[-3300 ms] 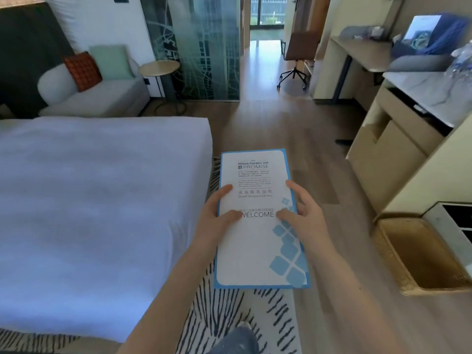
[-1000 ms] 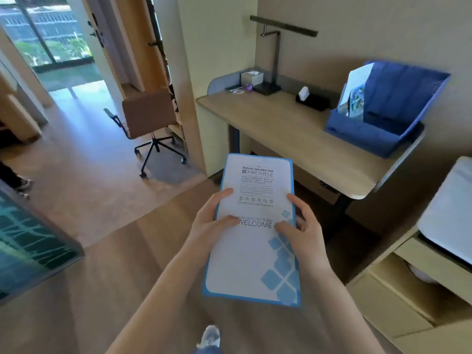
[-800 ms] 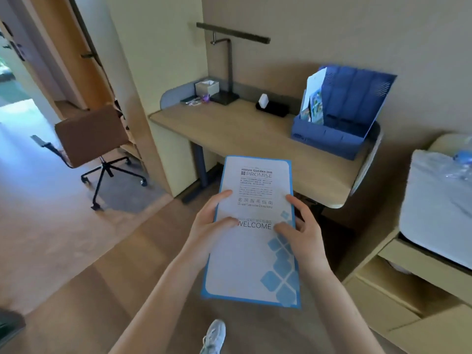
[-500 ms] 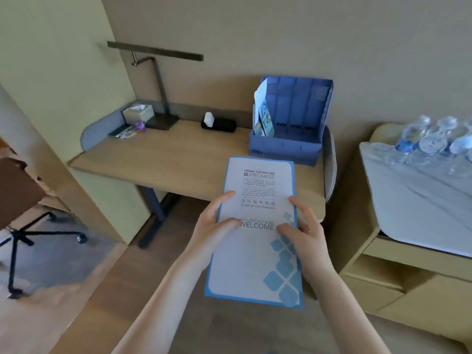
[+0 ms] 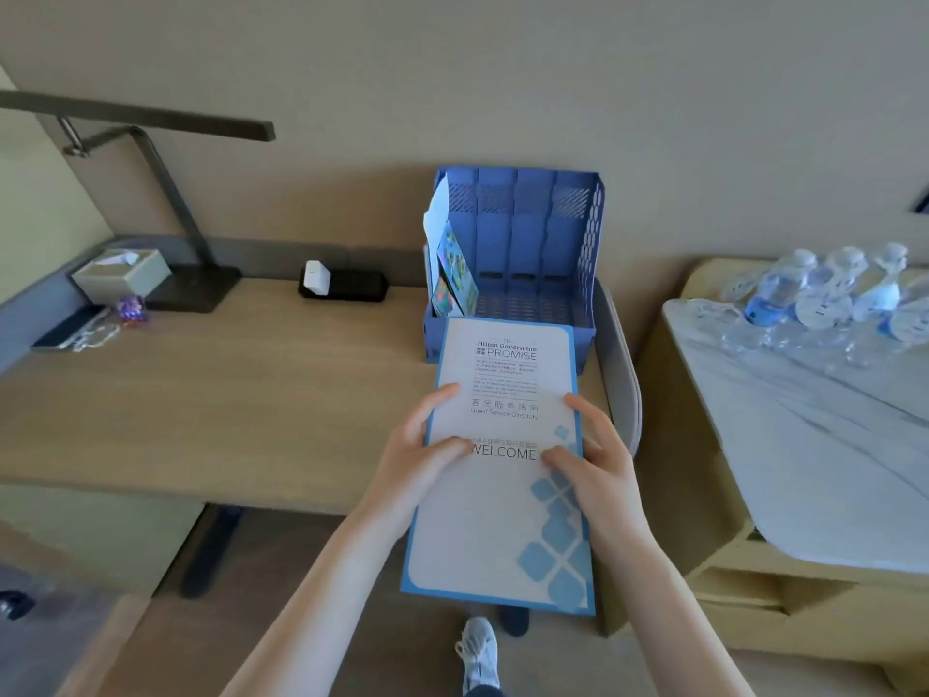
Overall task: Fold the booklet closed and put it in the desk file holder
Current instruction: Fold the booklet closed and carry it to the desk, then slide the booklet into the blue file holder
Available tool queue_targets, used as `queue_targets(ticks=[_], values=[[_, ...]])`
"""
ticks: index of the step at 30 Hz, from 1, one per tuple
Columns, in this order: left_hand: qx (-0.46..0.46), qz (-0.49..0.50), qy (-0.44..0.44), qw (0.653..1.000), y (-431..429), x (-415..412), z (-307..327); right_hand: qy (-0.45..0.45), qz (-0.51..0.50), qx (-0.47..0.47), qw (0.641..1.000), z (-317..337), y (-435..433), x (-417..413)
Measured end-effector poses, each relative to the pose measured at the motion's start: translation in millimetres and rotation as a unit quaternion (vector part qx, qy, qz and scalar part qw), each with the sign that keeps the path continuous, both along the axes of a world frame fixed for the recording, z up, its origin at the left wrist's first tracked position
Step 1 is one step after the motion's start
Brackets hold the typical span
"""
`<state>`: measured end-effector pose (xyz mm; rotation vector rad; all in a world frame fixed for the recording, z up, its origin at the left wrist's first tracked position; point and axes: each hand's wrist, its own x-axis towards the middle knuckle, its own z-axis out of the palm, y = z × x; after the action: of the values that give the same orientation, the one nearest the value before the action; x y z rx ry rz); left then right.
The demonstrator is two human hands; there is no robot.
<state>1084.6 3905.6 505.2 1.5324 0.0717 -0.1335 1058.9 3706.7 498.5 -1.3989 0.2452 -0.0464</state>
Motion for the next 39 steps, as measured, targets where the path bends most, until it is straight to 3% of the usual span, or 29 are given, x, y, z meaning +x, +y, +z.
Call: queue_targets(ticks=[11, 19, 25, 33, 39], values=[[0.005, 0.000, 0.012, 1.000, -23, 175, 10, 0.030, 0.006, 0.010, 0.999, 10, -26, 176], [-0.004, -0.019, 0.025, 0.999, -21, 227, 0, 0.057, -0.006, 0.000, 0.998, 5, -21, 221], [0.065, -0.099, 0.034, 0.992, -5, 266, 18, 0.040, -0.006, -0.015, 0.999, 12, -25, 256], [0.108, -0.094, -0.092, 0.985, -5, 325, 45, -0.056, 0.083, -0.154, 0.983, 32, -42, 344], [0.166, 0.054, -0.205, 0.963, -28, 361, 40, -0.148, 0.116, -0.277, 0.942, 36, -42, 425]])
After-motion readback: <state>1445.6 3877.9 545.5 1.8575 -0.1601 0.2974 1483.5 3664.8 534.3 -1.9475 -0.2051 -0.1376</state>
